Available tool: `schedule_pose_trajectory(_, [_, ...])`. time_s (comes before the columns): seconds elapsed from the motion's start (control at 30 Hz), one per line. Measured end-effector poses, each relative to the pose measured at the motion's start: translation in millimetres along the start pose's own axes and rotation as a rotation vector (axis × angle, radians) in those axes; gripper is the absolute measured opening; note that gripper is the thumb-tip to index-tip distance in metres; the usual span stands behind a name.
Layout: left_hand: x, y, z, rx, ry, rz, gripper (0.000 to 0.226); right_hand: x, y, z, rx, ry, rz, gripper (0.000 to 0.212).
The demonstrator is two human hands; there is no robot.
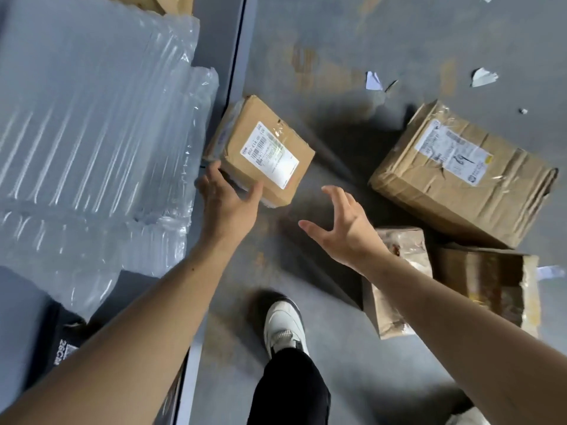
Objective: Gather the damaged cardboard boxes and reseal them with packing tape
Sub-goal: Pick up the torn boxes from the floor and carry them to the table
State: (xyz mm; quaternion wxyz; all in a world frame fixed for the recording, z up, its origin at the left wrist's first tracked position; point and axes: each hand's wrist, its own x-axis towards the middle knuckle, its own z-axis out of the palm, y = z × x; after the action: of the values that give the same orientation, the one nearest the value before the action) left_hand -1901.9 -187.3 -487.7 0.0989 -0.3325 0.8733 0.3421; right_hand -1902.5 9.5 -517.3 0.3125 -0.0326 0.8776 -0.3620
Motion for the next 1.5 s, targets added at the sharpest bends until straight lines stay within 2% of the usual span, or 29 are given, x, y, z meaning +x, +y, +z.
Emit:
schedule_pose_trajectory(0.1, [44,-16,3,-0.161,-0.072,-0.145,0.083,37,-20,18,-0.053,-0.022,-0.055,0.092])
schedule_pose_trajectory(0.17, [63,-25,10,-0.185,-0.107,-0.233,0.095,59,-27,30,-0.062,-0.019,-0.069,0.100])
schedule_pose_trajectory(0.2, [70,-28,15,-0.205,-0.129,-0.272,0.095,71,-29,37,-0.074,-0.021,-0.072,0.103])
schedule_pose_trajectory(0.27, [79,-34,25,-0.275,-0.157,-0.317,0.081,90,-33,49,-0.101,-0.025,-0.074,0.109])
schedule_pose_trajectory(0.37, [86,-38,40,-0.404,-0.160,-0.259,0.040,114,-31,69,-0.116,-0.036,-0.078,0.116])
schedule_pose_trajectory(0.4, [85,-37,42,-0.431,-0.158,-0.247,0.035,118,-29,74,-0.126,-0.040,-0.084,0.118])
schedule_pose_trajectory(0.57, [82,-26,37,-0.532,-0.128,-0.290,0.038,114,-25,81,-0.199,0.030,-0.120,0.120])
schedule_pose_trajectory(0.7, [69,-2,36,-0.423,-0.076,-0.240,0.054,90,-40,72,-0.148,0.100,-0.102,0.118])
schedule_pose_trajectory(0.77, [58,9,35,-0.415,-0.113,-0.245,0.056,67,-49,67,-0.063,0.144,-0.101,0.110])
schedule_pose_trajectory(0.83, [44,19,36,-0.351,-0.164,-0.248,0.048,44,-56,57,0.068,0.172,-0.052,0.096])
schedule_pose_trajectory(0.9, [29,26,33,-0.292,-0.237,-0.214,0.036,24,-55,46,0.177,0.171,0.025,0.077])
schedule_pose_trajectory(1.0, [8,31,21,-0.350,-0.347,-0.147,0.024,-1,-45,27,0.268,0.232,0.037,0.042])
schedule_pose_trajectory(1.03, [-1,31,15,-0.344,-0.307,-0.066,0.020,-9,-42,24,0.265,0.245,0.034,0.036])
schedule_pose_trajectory(1.1, [-18,27,4,-0.185,-0.080,0.241,0.011,-24,-38,19,0.256,0.258,0.048,0.034])
schedule_pose_trajectory(1.17, [-41,22,2,0.026,0.095,0.469,0.026,-36,-37,15,0.293,0.286,0.054,0.032])
schedule_pose_trajectory(1.23, [-66,20,5,0.122,0.075,0.506,0.055,-52,-31,5,0.351,0.304,0.088,0.022])
schedule_pose_trajectory(1.33, [-88,24,4,0.013,-0.197,0.192,0.093,-59,-25,-3,0.581,0.264,0.244,0.012])
schedule_pose_trajectory(1.4, [-96,27,5,-0.044,-0.310,-0.012,0.103,-64,-17,-10,0.750,0.213,0.332,0.021])
schedule_pose_trajectory(1.5, [-101,22,6,-0.084,-0.351,-0.085,0.110,-67,-10,-16,0.802,0.154,0.362,0.028])
